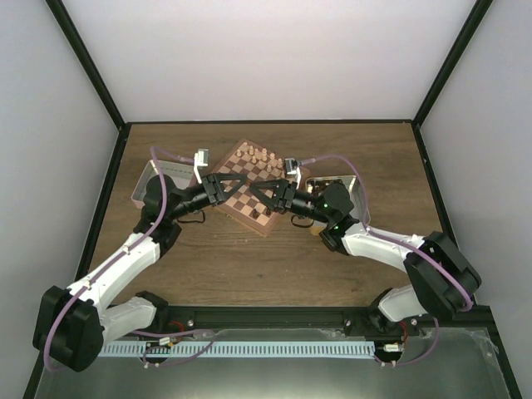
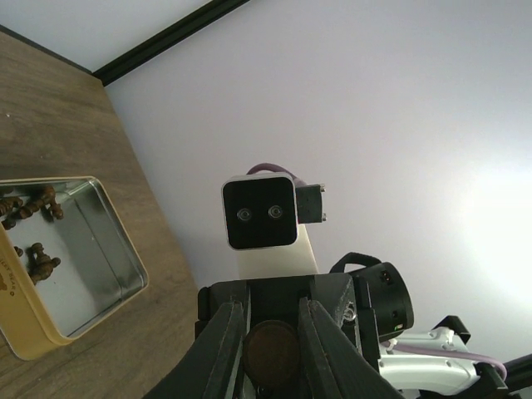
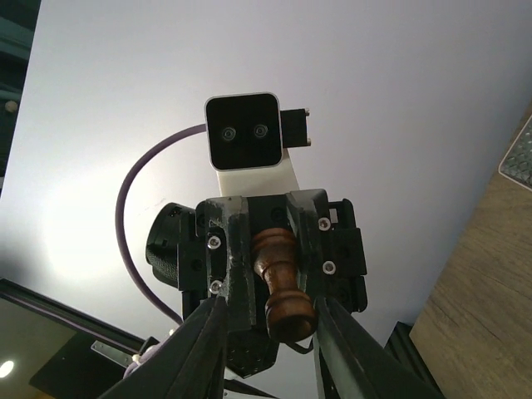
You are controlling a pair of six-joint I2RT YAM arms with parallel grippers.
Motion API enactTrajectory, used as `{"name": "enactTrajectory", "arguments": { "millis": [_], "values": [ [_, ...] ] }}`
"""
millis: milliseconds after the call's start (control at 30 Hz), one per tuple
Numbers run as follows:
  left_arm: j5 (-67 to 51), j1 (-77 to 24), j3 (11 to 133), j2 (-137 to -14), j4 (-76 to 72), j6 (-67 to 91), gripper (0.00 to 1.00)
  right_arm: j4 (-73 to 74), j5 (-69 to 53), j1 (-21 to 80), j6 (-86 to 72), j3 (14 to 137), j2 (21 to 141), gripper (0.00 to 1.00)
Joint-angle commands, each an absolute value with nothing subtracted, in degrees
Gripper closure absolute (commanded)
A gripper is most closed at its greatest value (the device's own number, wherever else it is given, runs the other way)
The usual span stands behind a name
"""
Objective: Set up the chess pieces on the board
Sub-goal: Place the chess piece on the chessboard.
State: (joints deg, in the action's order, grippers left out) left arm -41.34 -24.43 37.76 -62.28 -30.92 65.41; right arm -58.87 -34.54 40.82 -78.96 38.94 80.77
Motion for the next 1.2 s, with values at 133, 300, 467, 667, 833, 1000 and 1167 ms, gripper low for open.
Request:
{"name": "enactTrajectory", "arguments": {
  "millis": [133, 300, 467, 667, 833, 1000, 1167],
  "values": [
    [-41.1, -24.6, 36.8, -62.1, -33.6, 65.6, 0.89, -62.2, -32.1, 41.2, -80.6, 39.2, 80.0, 0.76],
    [-41.1, -24.5, 36.6, -62.2, -33.8, 65.5, 0.89, -61.1, -32.0, 41.2, -80.3, 39.8, 80.1, 0.84],
    [-40.9, -24.5, 35.5, -62.7, -34.1, 65.8, 0.82, -54.2, -30.8, 41.1, -77.8, 41.3, 79.6, 0.91],
    [-34.7, -23.7, 35.2, -60.2, -24.0, 60.0, 0.47, -27.2, -30.9, 40.7, -65.5, 47.3, 78.0, 0.91],
    [-17.5, -20.8, 37.2, -52.8, -3.2, 55.6, 0.32, 6.3, -24.7, 40.7, -45.9, 57.9, 80.1, 0.88],
    [-5.9, -19.4, 41.6, -50.7, 10.4, 46.2, 0.27, 24.7, -19.3, 41.4, -34.8, 63.9, 84.7, 0.89],
    [3.9, -19.1, 45.5, -51.0, 17.3, 35.9, 0.26, 35.9, -11.4, 44.0, -28.6, 67.9, 89.4, 0.90]
  ]
}}
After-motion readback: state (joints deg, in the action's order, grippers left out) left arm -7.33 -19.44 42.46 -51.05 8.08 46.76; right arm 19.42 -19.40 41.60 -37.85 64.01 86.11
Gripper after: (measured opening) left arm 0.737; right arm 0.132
